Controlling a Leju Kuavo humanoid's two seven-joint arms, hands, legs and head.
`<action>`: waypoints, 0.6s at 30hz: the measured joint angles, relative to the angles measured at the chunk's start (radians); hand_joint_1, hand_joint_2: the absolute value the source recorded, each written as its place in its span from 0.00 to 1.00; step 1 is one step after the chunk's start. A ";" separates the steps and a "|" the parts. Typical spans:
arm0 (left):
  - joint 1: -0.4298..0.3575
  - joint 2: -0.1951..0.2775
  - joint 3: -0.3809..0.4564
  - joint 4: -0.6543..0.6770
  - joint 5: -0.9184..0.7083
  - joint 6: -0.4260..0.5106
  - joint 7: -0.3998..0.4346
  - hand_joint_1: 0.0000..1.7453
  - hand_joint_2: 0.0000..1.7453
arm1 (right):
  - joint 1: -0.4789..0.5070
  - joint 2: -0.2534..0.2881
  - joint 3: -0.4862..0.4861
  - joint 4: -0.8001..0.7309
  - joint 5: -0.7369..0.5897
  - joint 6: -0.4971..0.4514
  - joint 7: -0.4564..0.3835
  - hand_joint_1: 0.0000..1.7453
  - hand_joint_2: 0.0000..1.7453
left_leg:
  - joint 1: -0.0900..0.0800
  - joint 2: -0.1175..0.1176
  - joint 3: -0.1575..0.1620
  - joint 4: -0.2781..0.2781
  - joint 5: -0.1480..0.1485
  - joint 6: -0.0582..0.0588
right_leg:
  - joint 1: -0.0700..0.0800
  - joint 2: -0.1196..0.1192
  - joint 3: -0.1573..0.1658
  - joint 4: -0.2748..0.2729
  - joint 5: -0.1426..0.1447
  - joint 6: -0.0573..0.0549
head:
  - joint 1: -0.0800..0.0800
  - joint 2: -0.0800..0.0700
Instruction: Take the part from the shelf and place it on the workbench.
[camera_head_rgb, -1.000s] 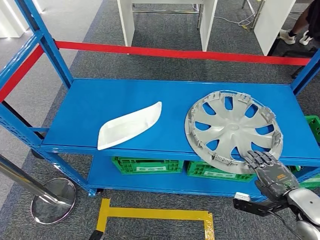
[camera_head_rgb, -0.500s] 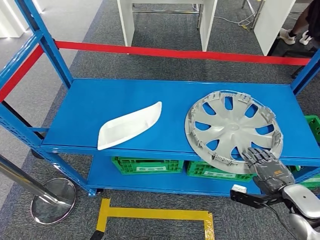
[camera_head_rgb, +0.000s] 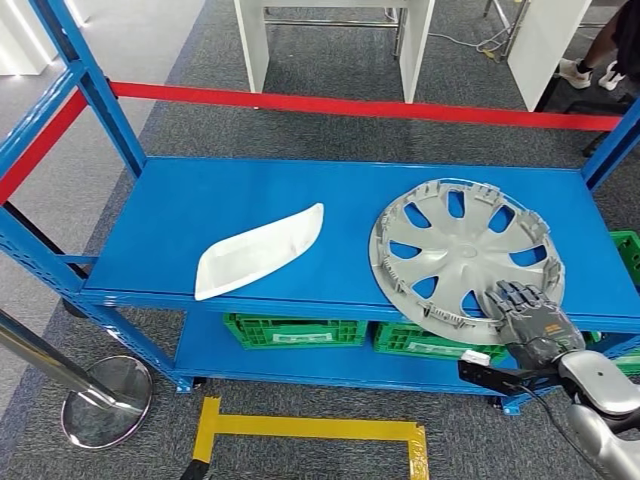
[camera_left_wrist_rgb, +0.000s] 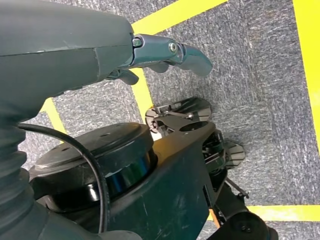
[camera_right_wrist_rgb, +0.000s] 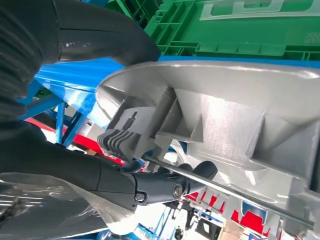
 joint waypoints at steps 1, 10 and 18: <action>0.000 0.000 0.000 0.000 0.000 0.000 0.000 0.00 1.00 | -0.005 0.002 0.001 0.006 0.001 0.000 -0.001 0.04 1.00 | 0.000 0.000 0.000 0.000 0.000 0.000 | 0.000 0.000 0.000 0.000 0.000 0.000 | 0.000 0.000; -0.001 0.000 -0.002 0.000 -0.003 0.000 0.000 0.00 1.00 | -0.036 0.017 0.024 0.048 -0.008 0.006 -0.019 1.00 1.00 | 0.000 0.000 0.000 0.000 0.000 0.000 | 0.000 0.000 0.000 0.000 0.000 0.000 | 0.000 0.000; -0.002 -0.001 -0.014 0.000 -0.014 0.017 -0.003 0.00 1.00 | -0.039 0.018 0.035 0.045 -0.026 -0.002 -0.030 1.00 1.00 | 0.000 0.000 0.001 0.000 0.000 0.000 | 0.000 0.001 0.001 0.000 0.000 0.000 | 0.000 0.000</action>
